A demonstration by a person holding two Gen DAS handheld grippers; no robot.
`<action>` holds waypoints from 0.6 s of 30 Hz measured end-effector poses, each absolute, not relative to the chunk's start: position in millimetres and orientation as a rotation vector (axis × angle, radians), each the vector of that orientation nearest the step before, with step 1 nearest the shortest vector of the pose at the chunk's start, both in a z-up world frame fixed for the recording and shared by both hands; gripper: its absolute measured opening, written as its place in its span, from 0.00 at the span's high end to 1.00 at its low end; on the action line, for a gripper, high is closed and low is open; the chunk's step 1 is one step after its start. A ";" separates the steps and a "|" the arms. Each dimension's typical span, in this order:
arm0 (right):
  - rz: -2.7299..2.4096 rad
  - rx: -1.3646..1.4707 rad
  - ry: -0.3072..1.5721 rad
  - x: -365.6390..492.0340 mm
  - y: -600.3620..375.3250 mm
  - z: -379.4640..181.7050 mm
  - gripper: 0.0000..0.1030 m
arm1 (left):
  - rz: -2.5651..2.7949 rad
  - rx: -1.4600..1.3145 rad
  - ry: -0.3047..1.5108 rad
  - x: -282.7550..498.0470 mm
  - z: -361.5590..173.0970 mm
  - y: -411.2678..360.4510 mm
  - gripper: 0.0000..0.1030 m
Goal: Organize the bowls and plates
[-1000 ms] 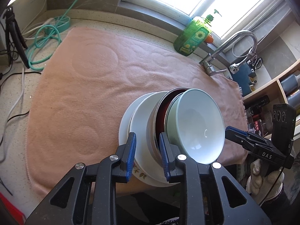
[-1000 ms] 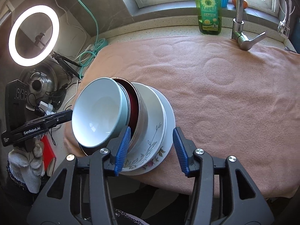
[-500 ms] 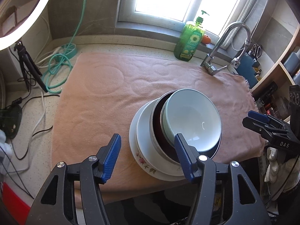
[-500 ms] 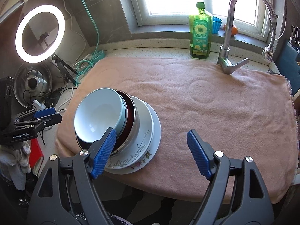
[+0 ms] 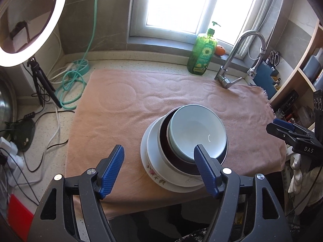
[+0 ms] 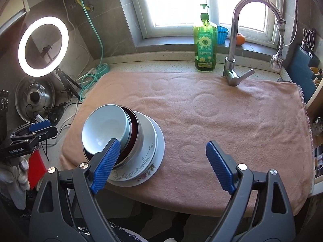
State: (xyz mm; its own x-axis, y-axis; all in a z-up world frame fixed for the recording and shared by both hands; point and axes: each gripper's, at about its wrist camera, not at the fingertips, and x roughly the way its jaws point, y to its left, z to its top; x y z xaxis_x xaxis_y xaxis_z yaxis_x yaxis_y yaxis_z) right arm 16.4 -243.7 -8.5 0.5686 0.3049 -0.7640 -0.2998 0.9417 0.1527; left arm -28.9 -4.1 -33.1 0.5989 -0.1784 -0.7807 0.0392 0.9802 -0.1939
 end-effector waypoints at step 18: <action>0.358 0.008 0.889 19.3 -237.0 -5.9 0.13 | -0.127 -0.172 0.917 -22.1 -30.2 -14.0 0.31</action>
